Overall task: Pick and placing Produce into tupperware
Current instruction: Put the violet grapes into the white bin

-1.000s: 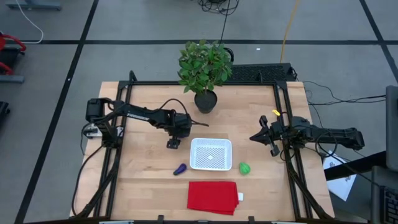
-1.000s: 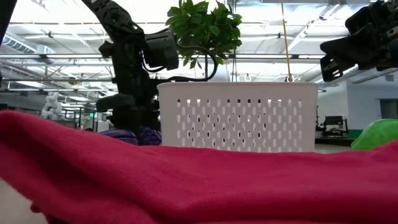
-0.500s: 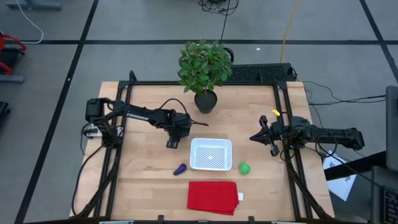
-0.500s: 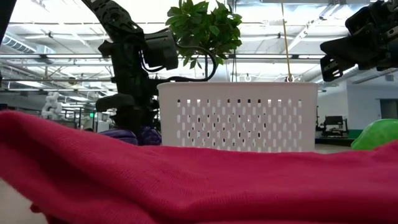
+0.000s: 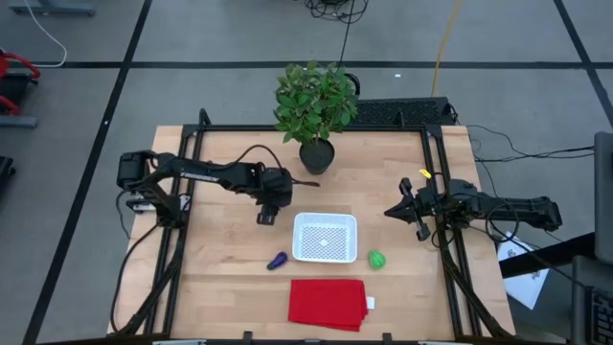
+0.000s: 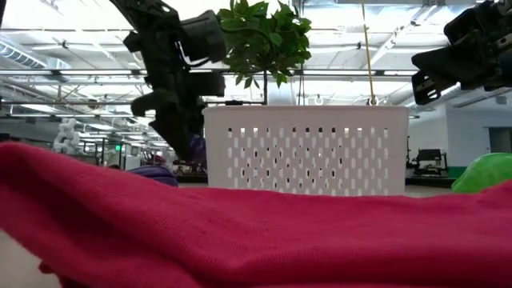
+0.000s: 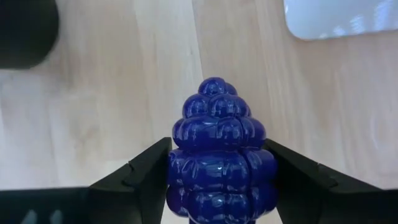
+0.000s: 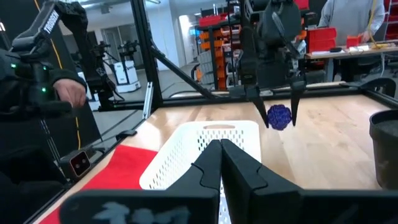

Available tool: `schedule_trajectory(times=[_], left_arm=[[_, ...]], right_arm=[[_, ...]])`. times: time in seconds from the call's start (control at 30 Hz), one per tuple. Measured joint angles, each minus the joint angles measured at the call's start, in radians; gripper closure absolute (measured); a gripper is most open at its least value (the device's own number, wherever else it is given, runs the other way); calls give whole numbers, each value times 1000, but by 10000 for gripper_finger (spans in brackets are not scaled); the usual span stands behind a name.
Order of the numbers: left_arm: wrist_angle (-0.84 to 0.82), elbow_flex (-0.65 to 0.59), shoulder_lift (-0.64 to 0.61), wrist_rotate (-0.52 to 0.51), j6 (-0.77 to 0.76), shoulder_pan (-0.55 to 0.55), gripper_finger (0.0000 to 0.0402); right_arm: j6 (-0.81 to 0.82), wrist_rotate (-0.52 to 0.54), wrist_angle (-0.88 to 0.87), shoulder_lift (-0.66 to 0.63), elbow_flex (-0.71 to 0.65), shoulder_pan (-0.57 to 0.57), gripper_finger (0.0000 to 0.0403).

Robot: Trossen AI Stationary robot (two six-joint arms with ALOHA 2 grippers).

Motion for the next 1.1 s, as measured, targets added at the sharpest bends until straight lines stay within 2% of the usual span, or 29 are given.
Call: schedule_trajectory(times=[0.43,1.1], left_arm=[[-19,1,-128,0,-45,0,170],[-49,-1,-213,-24,-70,-17,169]], right_arm=[[1,0,0,1,0,0,403],[28,0,2,1,0,0,403]])
